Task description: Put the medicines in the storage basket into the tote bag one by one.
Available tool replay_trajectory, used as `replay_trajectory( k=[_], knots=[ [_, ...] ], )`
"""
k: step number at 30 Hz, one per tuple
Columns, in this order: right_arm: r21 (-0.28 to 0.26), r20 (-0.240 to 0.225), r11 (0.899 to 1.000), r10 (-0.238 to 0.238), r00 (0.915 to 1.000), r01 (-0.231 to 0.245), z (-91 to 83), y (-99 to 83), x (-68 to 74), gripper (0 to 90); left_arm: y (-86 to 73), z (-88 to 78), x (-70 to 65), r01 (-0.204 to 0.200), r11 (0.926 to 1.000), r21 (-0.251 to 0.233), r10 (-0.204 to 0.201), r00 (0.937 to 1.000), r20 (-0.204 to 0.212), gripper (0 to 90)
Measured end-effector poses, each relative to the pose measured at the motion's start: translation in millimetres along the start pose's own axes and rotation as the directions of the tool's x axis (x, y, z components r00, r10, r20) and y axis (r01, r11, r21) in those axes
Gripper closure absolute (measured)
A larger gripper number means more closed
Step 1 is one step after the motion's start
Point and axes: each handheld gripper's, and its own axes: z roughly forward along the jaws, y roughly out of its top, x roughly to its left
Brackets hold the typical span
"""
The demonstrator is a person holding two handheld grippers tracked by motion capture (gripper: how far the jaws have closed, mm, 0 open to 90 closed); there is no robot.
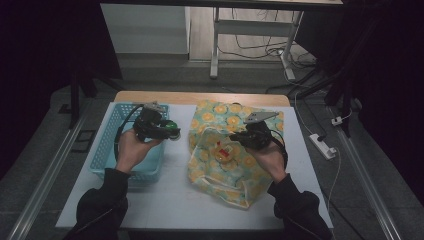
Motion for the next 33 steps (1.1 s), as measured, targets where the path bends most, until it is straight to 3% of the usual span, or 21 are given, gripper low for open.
replay_trajectory(
  k=[15,33],
  knots=[
    [-0.002,-0.002,1.0,-0.002,1.0,0.002,-0.1,0.4,0.5,89.2,7.3,32.1,-35.7,-0.067,0.9972,0.033,0.064,0.9932,0.098,52.1],
    [-0.002,-0.004,1.0,-0.005,1.0,0.005,-0.1,0.8,0.9,89.1,28.6,77.2,-68.5,-0.164,0.9847,0.06,0.151,0.9728,0.175,52.0]
  ],
)
